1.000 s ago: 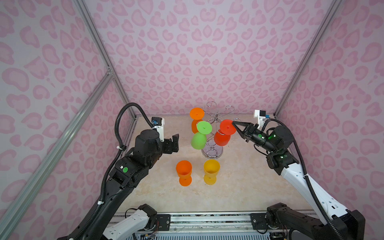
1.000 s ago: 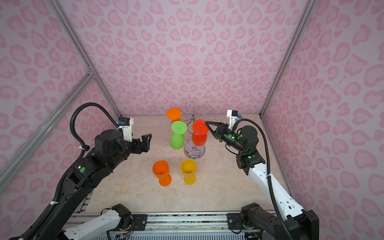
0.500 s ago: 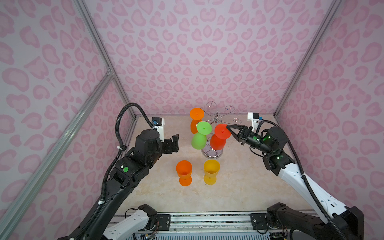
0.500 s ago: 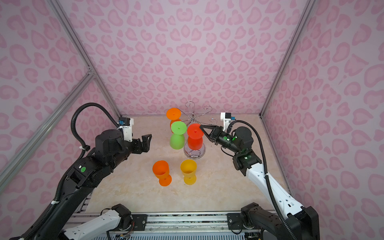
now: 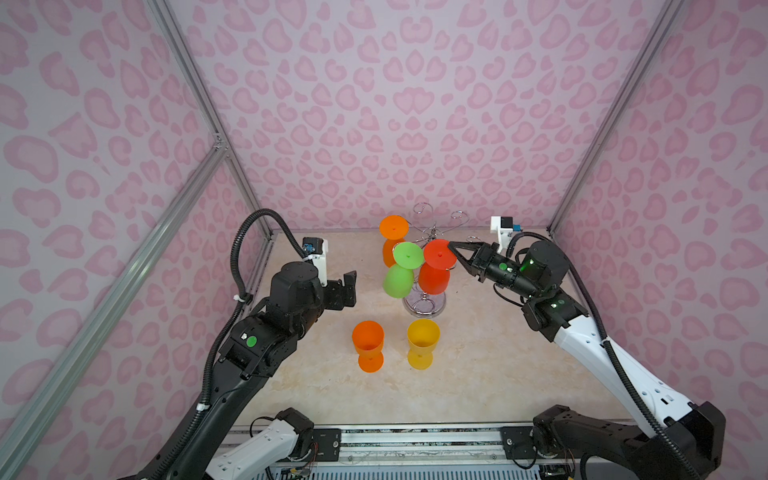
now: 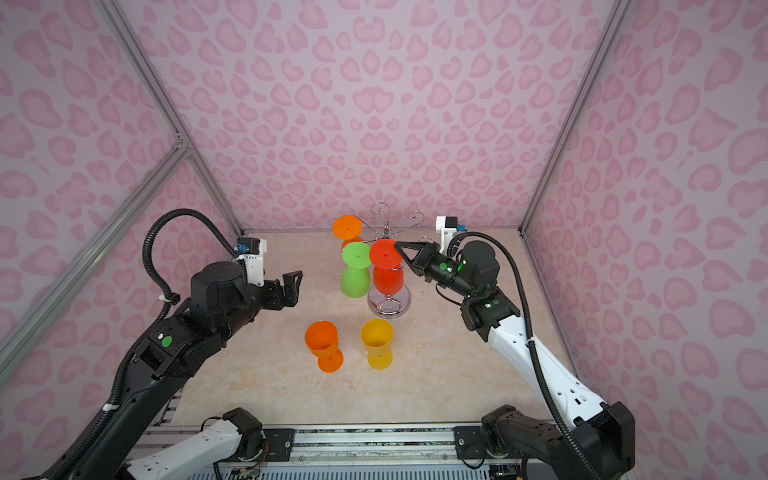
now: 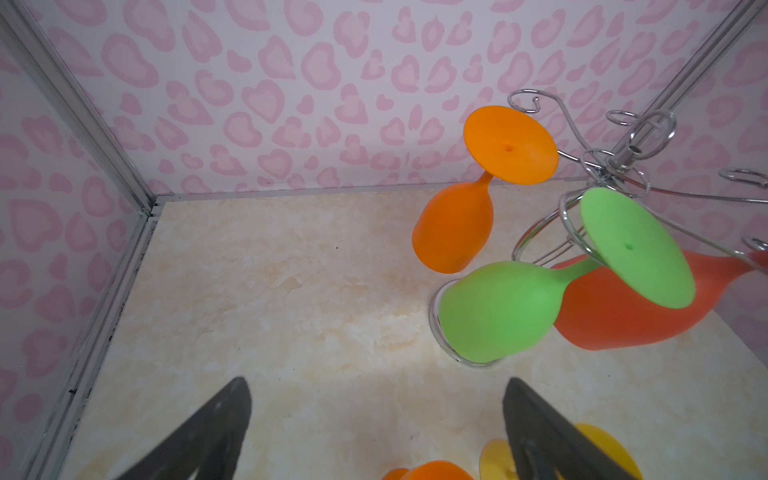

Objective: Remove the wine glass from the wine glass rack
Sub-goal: 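Close the right gripper on the red glass's base rim on the rack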

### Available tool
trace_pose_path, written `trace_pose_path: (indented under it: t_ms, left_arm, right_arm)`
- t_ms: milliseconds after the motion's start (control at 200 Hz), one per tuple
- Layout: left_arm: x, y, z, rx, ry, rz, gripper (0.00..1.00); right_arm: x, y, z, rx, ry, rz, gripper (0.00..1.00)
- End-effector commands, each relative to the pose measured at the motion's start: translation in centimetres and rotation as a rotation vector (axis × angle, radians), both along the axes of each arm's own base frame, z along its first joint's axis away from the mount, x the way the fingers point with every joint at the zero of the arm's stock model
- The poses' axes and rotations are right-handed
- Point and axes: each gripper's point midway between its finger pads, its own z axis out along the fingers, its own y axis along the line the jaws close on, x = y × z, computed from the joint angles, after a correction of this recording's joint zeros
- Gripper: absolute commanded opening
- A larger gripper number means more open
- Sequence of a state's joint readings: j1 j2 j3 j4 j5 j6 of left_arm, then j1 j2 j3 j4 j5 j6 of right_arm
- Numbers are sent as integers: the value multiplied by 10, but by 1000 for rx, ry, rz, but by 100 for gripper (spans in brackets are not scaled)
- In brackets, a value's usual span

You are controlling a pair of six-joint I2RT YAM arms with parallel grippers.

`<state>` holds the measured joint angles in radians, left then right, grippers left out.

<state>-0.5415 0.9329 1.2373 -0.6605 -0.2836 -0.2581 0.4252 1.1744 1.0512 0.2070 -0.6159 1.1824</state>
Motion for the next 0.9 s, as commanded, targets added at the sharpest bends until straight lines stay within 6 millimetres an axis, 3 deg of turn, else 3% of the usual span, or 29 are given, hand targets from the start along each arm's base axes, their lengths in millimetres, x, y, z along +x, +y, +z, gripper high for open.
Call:
trace_pose_path:
  t_ms: [0, 895]
  left_arm:
    - [0, 0, 3, -10, -14, -1, 96]
    - [-3, 5, -11, -7, 2, 7, 97]
  right_arm:
    - [5, -3, -11, -47, 39, -35, 0]
    - [19, -17, -9, -55, 92, -153, 0]
